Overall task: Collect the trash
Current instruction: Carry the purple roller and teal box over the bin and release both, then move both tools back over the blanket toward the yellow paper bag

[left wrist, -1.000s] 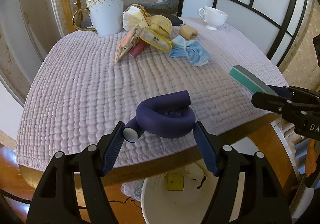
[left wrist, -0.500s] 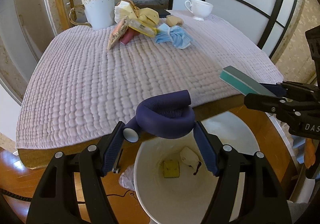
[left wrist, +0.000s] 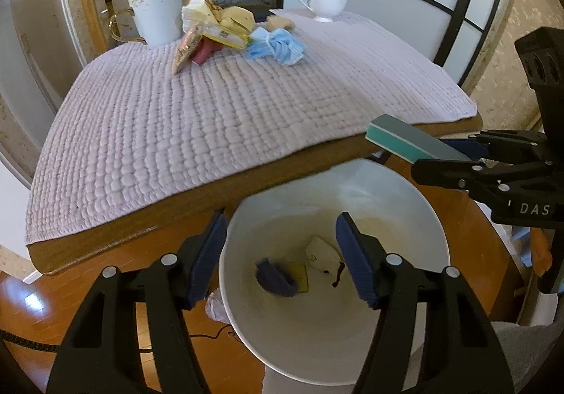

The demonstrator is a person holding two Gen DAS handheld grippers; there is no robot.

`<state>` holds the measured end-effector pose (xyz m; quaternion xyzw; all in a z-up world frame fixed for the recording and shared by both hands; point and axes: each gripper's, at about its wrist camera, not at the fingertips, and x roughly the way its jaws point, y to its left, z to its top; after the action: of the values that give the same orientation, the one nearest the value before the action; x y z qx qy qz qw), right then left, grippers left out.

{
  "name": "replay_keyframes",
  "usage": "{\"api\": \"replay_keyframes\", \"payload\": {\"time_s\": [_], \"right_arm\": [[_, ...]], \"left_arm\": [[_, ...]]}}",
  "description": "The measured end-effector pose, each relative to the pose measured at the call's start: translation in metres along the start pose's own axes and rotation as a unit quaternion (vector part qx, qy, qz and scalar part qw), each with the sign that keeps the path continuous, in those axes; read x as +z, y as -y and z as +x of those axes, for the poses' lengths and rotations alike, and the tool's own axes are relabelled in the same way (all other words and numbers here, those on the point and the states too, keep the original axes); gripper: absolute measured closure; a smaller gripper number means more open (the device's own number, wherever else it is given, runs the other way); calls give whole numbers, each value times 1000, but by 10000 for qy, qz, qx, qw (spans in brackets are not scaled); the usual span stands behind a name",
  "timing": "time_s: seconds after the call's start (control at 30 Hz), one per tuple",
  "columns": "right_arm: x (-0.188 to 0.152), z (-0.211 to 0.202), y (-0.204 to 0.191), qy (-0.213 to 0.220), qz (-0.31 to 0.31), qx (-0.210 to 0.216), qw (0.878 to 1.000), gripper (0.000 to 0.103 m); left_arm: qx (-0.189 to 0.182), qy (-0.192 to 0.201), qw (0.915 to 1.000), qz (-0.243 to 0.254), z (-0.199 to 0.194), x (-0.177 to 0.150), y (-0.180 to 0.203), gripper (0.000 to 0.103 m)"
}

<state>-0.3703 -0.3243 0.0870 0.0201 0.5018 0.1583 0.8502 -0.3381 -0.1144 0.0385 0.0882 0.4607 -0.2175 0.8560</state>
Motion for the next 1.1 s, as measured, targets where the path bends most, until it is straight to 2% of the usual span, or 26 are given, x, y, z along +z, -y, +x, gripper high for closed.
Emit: {"api": "replay_keyframes", "payload": {"time_s": [0.53,0.9,0.93,1.0,1.1], "right_arm": [[-35,41,-7,-645,-195,-41,9977,63],[-52,66,-5,-1008,-272,-12,9945,62],[-53,67,-3,-1030,-226,-1,9944,58],[-50,73,1,-1041,-119,21,9945,33],[-51,74,3,-1022,-34,16,9948,32]], "left_arm": [[25,-465,9989,113,34,-20,7,38],[103,-636,9978,144,50,-25,2,38],[137,-671,9976,123,52,-25,1,37],[126,-700,9974,103,54,-26,0,29],[157,-695,9974,110,56,-26,-2,25]]}}
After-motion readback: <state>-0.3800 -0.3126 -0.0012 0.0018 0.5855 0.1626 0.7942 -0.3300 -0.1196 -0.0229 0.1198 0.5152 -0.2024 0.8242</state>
